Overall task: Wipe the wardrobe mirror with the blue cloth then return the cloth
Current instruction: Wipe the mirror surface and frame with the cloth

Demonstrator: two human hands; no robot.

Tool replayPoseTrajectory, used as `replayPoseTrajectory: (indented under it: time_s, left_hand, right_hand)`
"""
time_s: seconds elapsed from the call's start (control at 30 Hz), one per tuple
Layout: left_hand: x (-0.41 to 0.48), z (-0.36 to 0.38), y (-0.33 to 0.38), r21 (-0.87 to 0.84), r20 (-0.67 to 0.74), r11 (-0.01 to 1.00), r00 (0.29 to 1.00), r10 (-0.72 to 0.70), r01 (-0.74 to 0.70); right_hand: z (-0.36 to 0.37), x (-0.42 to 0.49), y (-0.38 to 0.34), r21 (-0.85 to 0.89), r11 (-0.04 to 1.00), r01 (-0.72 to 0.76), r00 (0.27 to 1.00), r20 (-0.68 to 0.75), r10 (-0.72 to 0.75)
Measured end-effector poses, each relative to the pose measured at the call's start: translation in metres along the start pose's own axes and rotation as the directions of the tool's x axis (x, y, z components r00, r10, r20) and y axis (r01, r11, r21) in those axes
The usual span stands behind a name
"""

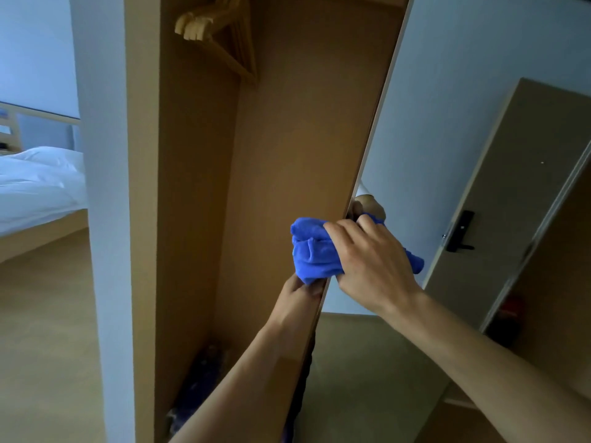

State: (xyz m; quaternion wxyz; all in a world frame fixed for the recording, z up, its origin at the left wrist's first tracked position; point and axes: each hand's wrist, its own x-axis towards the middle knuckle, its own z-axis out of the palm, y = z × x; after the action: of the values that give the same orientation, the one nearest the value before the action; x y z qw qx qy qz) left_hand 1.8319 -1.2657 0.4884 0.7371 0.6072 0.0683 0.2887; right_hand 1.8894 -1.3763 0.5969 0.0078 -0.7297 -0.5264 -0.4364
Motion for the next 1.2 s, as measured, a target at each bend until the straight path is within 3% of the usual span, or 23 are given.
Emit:
replayPoseTrajectory:
  time_s: [0.2,0.43,0.83,0.9,1.03,1.2]
  left_hand:
    - [0.002,-0.006,0.011,0.058,0.018,0.992,0.994,-0.11,0.109]
    - [0.007,-0.018,0.013,0.037,0.049,0.982,0.981,-0.189,0.187]
    - [0.022,-0.031,0.028,-0.242,0.103,0.936,0.966,-0.236,0.254]
    - [0.029,-0.034,0.03,-0.191,0.091,0.949,0.967,-0.238,0.251]
    - [0.041,-0.037,0.043,0.067,0.162,0.97,0.957,-0.241,0.233]
    - [0.056,-0.039,0.058,0.418,0.202,0.9,0.953,-0.225,0.124]
  right_hand:
    - [-0.027,0.034,0.02,-0.068,0.996,-0.05,0.997,-0.068,0.045]
    - [-0.025,0.029,0.029,-0.112,0.994,0.013,0.997,-0.077,-0.022]
    - [0.035,-0.026,-0.007,-0.072,0.99,0.12,0.992,0.054,-0.116]
    - [0.041,-0.033,-0.01,-0.063,0.989,0.131,0.99,0.061,-0.127]
    - [0.044,-0.037,-0.011,-0.074,0.987,0.146,0.988,0.062,-0.141]
    - [0.052,-0.042,-0.021,-0.092,0.979,0.183,0.979,0.11,-0.172]
